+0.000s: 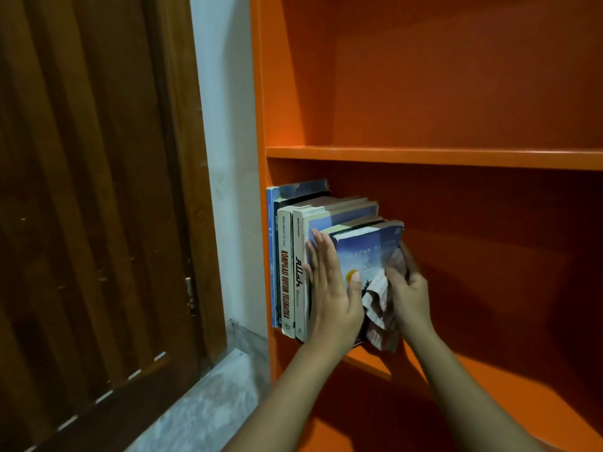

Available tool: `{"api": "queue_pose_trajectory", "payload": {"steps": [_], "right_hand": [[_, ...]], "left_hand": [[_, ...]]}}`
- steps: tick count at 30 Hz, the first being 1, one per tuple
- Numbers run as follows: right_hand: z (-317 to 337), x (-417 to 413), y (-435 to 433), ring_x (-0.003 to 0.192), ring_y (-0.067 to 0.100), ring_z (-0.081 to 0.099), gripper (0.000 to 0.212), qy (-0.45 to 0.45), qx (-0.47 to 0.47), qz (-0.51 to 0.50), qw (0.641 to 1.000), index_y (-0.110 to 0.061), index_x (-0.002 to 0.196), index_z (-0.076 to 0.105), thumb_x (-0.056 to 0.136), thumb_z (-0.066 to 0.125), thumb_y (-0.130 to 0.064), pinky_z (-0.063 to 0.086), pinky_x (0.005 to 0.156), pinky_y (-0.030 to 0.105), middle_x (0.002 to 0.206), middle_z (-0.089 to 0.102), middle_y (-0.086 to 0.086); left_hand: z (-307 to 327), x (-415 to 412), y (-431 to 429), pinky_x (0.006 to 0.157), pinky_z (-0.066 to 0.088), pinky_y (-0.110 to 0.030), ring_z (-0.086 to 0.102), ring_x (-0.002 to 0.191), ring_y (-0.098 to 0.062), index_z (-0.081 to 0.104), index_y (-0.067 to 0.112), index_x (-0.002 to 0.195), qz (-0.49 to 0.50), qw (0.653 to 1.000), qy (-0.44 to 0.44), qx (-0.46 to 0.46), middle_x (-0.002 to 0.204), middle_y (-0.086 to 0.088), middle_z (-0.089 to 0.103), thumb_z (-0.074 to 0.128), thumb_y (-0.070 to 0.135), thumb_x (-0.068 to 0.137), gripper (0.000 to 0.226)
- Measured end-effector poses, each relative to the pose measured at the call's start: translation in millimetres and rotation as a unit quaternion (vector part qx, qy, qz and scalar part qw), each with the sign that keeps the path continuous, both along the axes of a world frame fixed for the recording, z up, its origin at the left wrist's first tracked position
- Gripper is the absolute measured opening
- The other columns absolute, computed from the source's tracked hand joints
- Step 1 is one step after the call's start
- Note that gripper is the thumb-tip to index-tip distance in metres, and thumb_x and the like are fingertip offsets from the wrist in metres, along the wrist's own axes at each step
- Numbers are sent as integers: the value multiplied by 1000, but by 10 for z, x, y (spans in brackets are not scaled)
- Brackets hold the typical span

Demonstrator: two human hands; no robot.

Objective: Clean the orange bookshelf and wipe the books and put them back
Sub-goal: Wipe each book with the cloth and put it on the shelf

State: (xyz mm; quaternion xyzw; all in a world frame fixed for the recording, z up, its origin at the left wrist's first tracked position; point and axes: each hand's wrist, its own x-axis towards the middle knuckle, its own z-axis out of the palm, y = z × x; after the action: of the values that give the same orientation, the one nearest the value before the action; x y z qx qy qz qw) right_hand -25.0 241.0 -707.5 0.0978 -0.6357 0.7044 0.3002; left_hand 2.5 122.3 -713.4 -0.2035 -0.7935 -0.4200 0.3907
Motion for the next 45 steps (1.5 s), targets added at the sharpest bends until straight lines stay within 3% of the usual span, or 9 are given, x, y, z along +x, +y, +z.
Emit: {"api": "queue_pose_trajectory", "payload": {"steps": [2, 7, 12, 16, 24, 36, 39, 41, 45], "right_hand": [[-72, -121, 7, 93, -13, 59, 31, -12, -11, -2, 1000, -29, 120, 54, 95, 51, -11, 48, 77, 7, 107, 61, -20], [-151, -422, -4, 100, 8, 60, 34, -6, -23, -22, 999, -22, 126, 57, 93, 57, -30, 50, 77, 13, 122, 62, -5], [-199, -586, -71, 109, 11, 59, 30, 31, -50, -17, 998, -6, 125, 52, 96, 50, -9, 48, 92, 26, 125, 60, 9], [-220, -588, -73, 103, -4, 60, 30, 25, -65, -2, 998, -12, 124, 53, 95, 50, -11, 49, 89, 17, 120, 61, -4], [-431, -445, -116, 118, 11, 54, 42, -77, -26, -25, 996, -28, 128, 55, 91, 51, -47, 43, 98, 31, 132, 55, -11], [-418, -470, -231, 116, -1, 49, 27, -88, 30, 27, 995, -46, 121, 52, 96, 40, -49, 39, 78, -2, 128, 51, -25], [-428, -462, -226, 116, 4, 51, 28, -88, 45, 17, 995, -54, 120, 47, 93, 39, -58, 43, 91, 15, 132, 51, -21], [-438, -453, -206, 119, 2, 48, 35, -83, 47, 11, 995, -47, 128, 47, 94, 41, -55, 39, 95, 22, 136, 50, -17], [-451, -435, -194, 117, -3, 47, 37, -62, 22, -4, 998, -28, 131, 52, 96, 47, -39, 40, 91, 4, 129, 51, -19]], "left_hand": [[-49, -78, -31, 113, -19, -22, -26, 141, -9, -33, 32, 139, 24, 1000, 10, -14, 150, 16, -34, 32, 25, 100, 76], [-150, -211, -69, 116, -14, -23, -17, 145, -12, -24, 25, 145, 59, 996, 40, -52, 154, 9, -28, 35, 15, 98, 76], [-217, -248, -106, 117, -11, -24, -11, 146, -13, -21, 20, 147, 83, 991, 56, -90, 156, 6, -23, 32, 17, 96, 73], [-244, -264, -142, 119, -5, -33, -7, 147, -18, -7, 10, 149, 138, 982, 64, -112, 158, -6, -8, 41, 20, 94, 74], [-225, -299, -195, 119, 1, -45, -18, 145, -28, -10, 18, 149, 148, 986, 42, -68, 155, -12, -21, 45, 33, 93, 81], [-387, -397, -49, 118, -10, -42, -16, 144, -35, -16, 25, 147, 150, 987, 39, -36, 155, -15, -17, 29, 34, 100, 67], [-407, -411, -60, 118, -10, -42, -17, 144, -34, -16, 25, 147, 145, 988, 43, -41, 155, -15, -18, 28, 36, 100, 66], [-422, -408, -86, 118, -10, -42, -17, 144, -33, -15, 24, 148, 137, 989, 44, -47, 155, -15, -17, 28, 38, 100, 66], [-431, -388, -175, 119, -4, -47, -14, 144, -35, -11, 21, 149, 131, 988, 41, -69, 156, -21, -12, 36, 33, 99, 70]]}}
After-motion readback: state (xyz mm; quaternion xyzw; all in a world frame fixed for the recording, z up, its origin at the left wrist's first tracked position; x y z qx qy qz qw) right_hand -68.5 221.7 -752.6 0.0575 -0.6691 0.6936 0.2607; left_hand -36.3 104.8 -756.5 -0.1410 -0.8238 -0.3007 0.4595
